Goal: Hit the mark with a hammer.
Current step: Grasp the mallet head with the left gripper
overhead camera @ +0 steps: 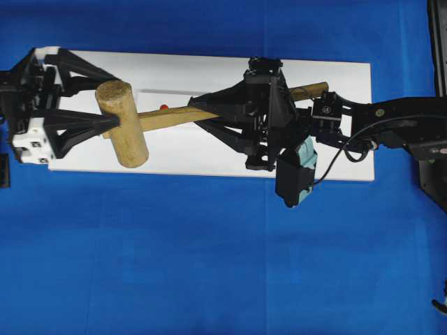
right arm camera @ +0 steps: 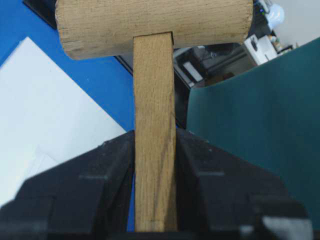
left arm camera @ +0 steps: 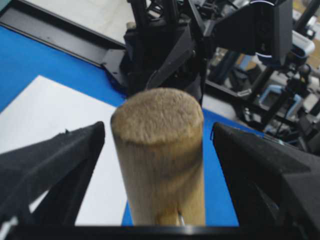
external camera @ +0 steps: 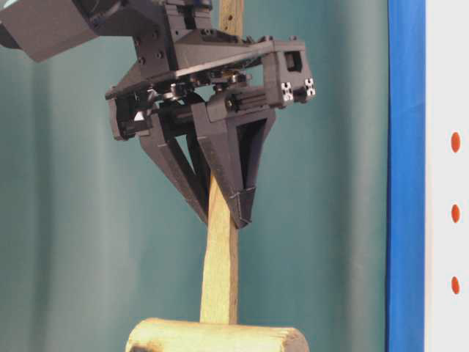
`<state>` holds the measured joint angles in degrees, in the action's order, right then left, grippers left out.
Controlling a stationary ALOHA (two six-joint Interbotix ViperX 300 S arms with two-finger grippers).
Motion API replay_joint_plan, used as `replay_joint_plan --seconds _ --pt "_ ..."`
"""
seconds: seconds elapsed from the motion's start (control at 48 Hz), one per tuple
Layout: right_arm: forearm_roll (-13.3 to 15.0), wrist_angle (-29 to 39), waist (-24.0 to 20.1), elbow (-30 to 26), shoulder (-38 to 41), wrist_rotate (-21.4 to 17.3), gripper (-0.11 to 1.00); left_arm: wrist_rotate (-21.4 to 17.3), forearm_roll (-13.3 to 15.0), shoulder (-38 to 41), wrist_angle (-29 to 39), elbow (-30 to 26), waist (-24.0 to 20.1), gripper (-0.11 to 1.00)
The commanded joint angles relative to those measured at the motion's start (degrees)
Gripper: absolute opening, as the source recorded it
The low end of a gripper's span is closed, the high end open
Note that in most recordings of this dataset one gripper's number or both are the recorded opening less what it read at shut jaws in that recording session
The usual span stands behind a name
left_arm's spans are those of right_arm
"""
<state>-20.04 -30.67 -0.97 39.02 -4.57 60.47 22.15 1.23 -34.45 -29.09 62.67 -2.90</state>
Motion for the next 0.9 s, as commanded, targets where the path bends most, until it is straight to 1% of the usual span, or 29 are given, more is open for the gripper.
replay_joint_plan --seconds 0.0,0.063,0.146,0.313,0.438,0.48,0.542,0.647,0.667,0.876 --pt "0.09 -0.88 -0.09 -0.79 -1.76 -0.18 0.10 0.18 0.09 1.32 -0.70 -2.11 -0.18 0.93" --pt "0.00 -0.88 -0.09 -0.79 -1.76 -0.18 0.10 0.53 0.09 2.20 -0.70 -2.72 -0.18 0.93" --pt "0.09 -0.88 0.00 -0.88 -1.76 -0.18 0.10 1.93 0.09 3.16 -0.70 -3.34 -0.18 0.93" --pt "0.09 -0.97 0.09 -0.88 -1.76 -0.18 0.10 3.96 0.09 3.60 -0.53 -3.43 -0.18 0.93" --pt "0.00 -0.88 0.09 -0.97 -1.76 -0.18 0.10 5.19 0.09 3.60 1.49 -3.52 0.00 0.90" --pt "0.00 -0.88 0.09 -0.88 -1.76 -0.18 0.10 5.54 0.09 3.60 2.02 -3.52 0.00 0.86" --pt "0.00 -0.79 0.09 -0.97 -1.76 -0.18 0.10 5.89 0.09 3.60 2.29 -3.60 0.00 0.75" --pt "-0.09 -0.62 0.09 -1.05 -1.76 -0.18 0.10 6.06 0.09 3.34 2.37 -3.60 0.09 0.48" --pt "0.00 -0.62 0.18 -0.97 -1.76 -0.18 0.10 6.06 0.09 3.25 2.46 -3.52 0.09 0.45" --pt "-0.26 -0.26 0.44 -1.05 -1.76 -0.26 0.10 5.45 -0.09 3.25 2.81 -3.52 0.09 0.46"
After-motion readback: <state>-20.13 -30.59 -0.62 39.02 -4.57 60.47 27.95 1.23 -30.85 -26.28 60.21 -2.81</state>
